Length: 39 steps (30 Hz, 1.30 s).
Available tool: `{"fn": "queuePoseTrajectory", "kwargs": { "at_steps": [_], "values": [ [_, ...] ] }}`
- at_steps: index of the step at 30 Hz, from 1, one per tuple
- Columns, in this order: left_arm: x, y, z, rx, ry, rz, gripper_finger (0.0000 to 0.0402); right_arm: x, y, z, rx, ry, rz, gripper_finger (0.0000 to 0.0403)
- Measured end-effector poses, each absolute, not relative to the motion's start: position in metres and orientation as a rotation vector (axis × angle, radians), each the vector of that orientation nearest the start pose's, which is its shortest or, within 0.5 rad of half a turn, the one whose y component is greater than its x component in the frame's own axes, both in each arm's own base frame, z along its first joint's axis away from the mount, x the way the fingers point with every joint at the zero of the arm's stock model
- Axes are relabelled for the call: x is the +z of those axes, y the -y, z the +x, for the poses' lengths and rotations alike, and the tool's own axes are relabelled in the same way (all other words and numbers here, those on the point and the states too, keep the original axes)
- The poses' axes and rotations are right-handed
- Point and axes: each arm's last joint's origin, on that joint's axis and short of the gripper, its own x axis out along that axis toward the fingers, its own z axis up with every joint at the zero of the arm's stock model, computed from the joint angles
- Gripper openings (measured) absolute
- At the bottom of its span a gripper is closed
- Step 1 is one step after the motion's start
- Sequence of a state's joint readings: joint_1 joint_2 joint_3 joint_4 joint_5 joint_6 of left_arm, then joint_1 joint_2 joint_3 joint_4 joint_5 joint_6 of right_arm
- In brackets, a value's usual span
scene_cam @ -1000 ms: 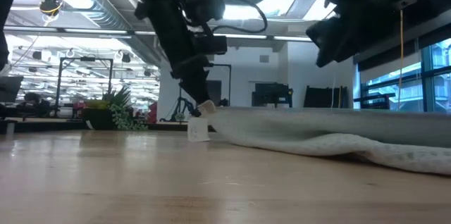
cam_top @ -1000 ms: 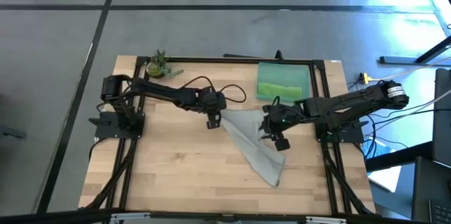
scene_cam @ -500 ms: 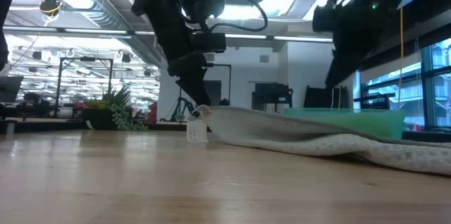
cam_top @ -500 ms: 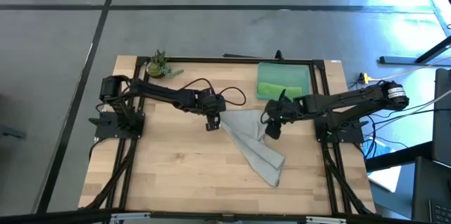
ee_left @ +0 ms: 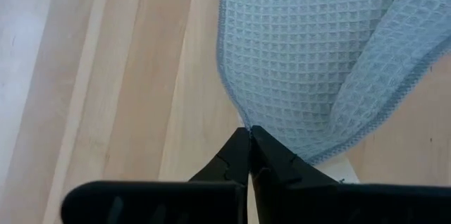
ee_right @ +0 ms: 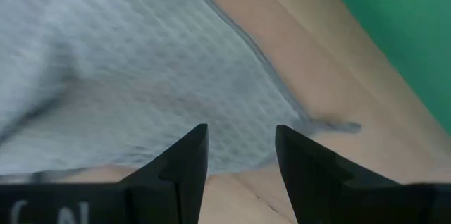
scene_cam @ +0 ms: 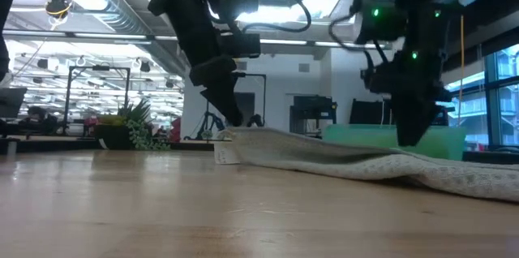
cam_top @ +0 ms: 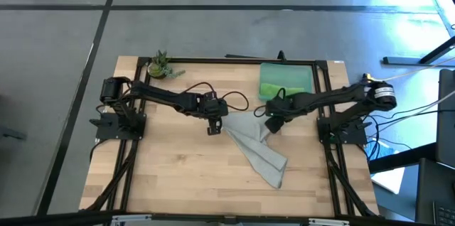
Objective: Roll microfiber towels into tight, uniform cylinder then place into a basket
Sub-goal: Fold the gray kitchen towel
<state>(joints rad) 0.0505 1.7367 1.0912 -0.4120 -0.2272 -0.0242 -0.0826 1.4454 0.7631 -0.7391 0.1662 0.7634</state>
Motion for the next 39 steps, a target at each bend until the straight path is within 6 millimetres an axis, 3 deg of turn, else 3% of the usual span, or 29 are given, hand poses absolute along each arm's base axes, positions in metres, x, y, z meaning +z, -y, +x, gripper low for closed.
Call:
{"fn": "queuePoseTrajectory", "kwargs": {
  "at_steps": [5, 19, 23, 29, 35, 39],
  "values": [
    [0.181, -0.024, 0.342, 0.264, -1.053, 0.072, 0.0000, 0.147, 0.030, 0.228, -0.811, -1.344, 0.595, 0.0168],
    [0.181, -0.023, 0.342, 0.258, -1.053, 0.070, 0.0000, 0.126, 0.041, 0.235, -0.656, -1.481, 0.498, 0.0163],
    [0.181, -0.023, 0.342, 0.258, -1.055, 0.069, 0.0000, 0.126, 0.043, 0.237, -0.642, -1.456, 0.452, 0.0123],
    [0.181, -0.023, 0.342, 0.258, -1.056, 0.070, 0.0000, 0.125, 0.046, 0.244, -0.618, -1.394, 0.346, 0.0014],
    [0.184, -0.018, 0.338, 0.295, -1.067, 0.084, 0.0000, 0.128, 0.046, 0.254, -0.649, -1.308, 0.188, 0.0006],
    [0.195, -0.015, 0.329, 0.312, -1.078, 0.072, 0.0000, 0.150, 0.043, 0.267, -0.593, -1.233, 0.141, 0.0004]
  ]
}}
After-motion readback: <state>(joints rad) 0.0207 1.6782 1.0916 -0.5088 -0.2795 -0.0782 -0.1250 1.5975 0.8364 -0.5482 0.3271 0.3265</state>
